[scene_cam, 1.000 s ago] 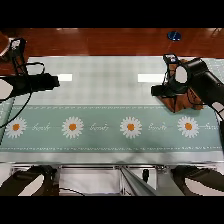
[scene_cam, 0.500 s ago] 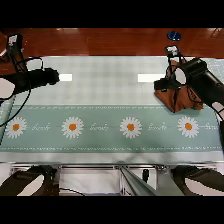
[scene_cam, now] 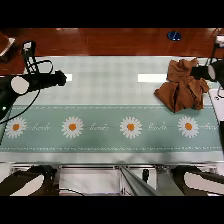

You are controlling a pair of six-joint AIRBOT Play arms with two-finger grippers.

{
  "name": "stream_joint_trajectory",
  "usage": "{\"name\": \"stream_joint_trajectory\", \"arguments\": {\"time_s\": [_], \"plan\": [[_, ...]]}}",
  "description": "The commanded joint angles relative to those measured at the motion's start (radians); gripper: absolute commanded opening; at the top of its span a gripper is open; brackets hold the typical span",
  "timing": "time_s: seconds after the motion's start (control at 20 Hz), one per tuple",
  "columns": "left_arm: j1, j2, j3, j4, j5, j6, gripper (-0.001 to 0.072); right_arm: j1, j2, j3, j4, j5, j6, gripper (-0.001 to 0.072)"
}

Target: Fold the shirts.

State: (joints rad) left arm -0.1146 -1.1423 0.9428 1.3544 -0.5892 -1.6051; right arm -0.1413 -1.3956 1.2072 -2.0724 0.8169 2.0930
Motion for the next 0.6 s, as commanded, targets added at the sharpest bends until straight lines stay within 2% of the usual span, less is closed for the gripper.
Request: {"name": "stream_joint_trajectory", "arguments": {"time_s": [0.0, 0.15, 0.4, 0.45, 0.5, 0.55], "plan": [[0.0, -0.037, 0.0, 0.0, 0.002, -0.001, 0.0509, -0.197, -0.106, 0.001, 0.357, -0.07, -0.142, 0.0413], [0.0, -0.049, 0.0, 0.0, 0.003, -0.001, 0.0509, -0.25, -0.217, 0.035, 0.565, -0.037, -0.307, 0.0413], [0.0, -0.068, 0.0, 0.0, -0.011, -0.001, 0.0509, -0.218, -0.354, 0.128, 0.769, 0.112, -0.475, 0.04], [0.0, -0.071, 0.0, 0.0, -0.034, -0.001, 0.0509, -0.205, -0.364, 0.14, 0.782, 0.151, -0.492, 0.0328], [0.001, -0.071, 0.001, 0.0, -0.066, 0.0, 0.0509, -0.192, -0.363, 0.15, 0.791, 0.185, -0.517, 0.016], [0.006, -0.067, 0.009, 0.001, -0.115, 0.019, 0.0509, -0.178, -0.359, 0.171, 0.812, 0.227, -0.559, 0.0022]]}}
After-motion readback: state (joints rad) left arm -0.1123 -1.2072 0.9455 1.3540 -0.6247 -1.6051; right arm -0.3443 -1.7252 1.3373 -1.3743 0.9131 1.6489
